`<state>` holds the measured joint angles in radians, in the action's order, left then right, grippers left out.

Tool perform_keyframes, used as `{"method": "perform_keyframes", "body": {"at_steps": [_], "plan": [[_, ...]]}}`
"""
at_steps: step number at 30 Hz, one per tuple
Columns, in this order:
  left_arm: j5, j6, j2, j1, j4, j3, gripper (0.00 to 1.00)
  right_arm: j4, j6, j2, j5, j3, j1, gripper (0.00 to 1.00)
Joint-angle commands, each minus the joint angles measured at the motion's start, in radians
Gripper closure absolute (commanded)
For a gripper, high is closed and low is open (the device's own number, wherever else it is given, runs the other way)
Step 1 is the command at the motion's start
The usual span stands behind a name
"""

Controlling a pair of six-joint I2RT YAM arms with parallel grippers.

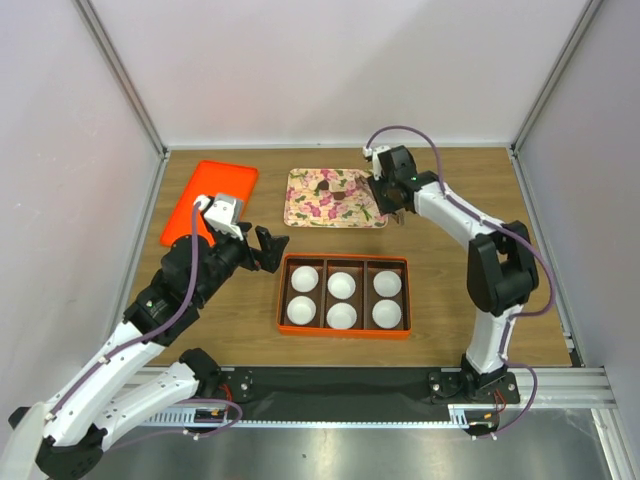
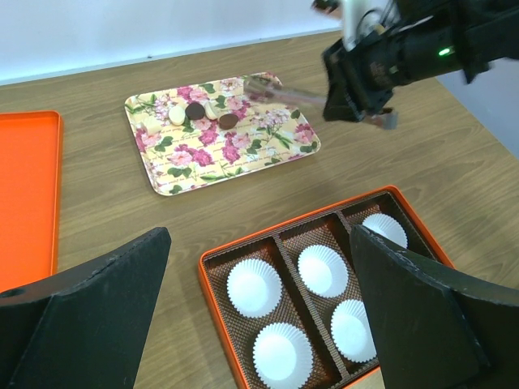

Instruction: Pack the chocolate

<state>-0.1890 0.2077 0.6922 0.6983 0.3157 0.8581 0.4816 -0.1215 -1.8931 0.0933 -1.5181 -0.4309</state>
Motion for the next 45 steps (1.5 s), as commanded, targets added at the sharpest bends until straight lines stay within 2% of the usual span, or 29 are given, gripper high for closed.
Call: {"method": "perform_keyframes", "body": {"at_steps": [1,6,10,16,20,24,28,35,45], "plan": [[0.005,-0.010,-0.003,0.006,-0.038,-0.001,0.00,0.046,0.060,0.166,0.034,0.010,-0.008,0.72],[0.013,-0.013,-0.005,0.004,-0.032,0.002,0.00,0.159,0.117,0.316,0.031,0.085,-0.015,0.75],[0.019,-0.014,-0.014,0.004,-0.029,0.002,0.00,0.245,0.190,0.513,-0.013,0.183,-0.048,0.75],[0.040,-0.001,-0.019,0.004,-0.036,0.001,0.00,0.308,0.285,0.731,-0.084,0.358,-0.219,0.75],[0.031,0.002,-0.023,0.004,-0.033,0.002,0.00,0.169,0.367,0.805,-0.121,0.464,-0.379,0.75],[-0.001,0.006,-0.040,0.003,-0.027,0.001,0.00,0.091,0.407,0.772,-0.058,0.500,-0.530,0.76],[-0.030,-0.005,-0.051,0.004,-0.029,-0.011,0.00,0.080,0.404,0.703,-0.009,0.475,-0.606,0.76],[-0.040,-0.007,-0.048,0.004,-0.024,-0.010,0.00,0.078,0.382,0.609,0.016,0.444,-0.649,0.75],[-0.030,-0.007,-0.042,0.004,-0.027,-0.008,0.00,0.061,0.359,0.572,0.051,0.444,-0.654,0.74]]}}
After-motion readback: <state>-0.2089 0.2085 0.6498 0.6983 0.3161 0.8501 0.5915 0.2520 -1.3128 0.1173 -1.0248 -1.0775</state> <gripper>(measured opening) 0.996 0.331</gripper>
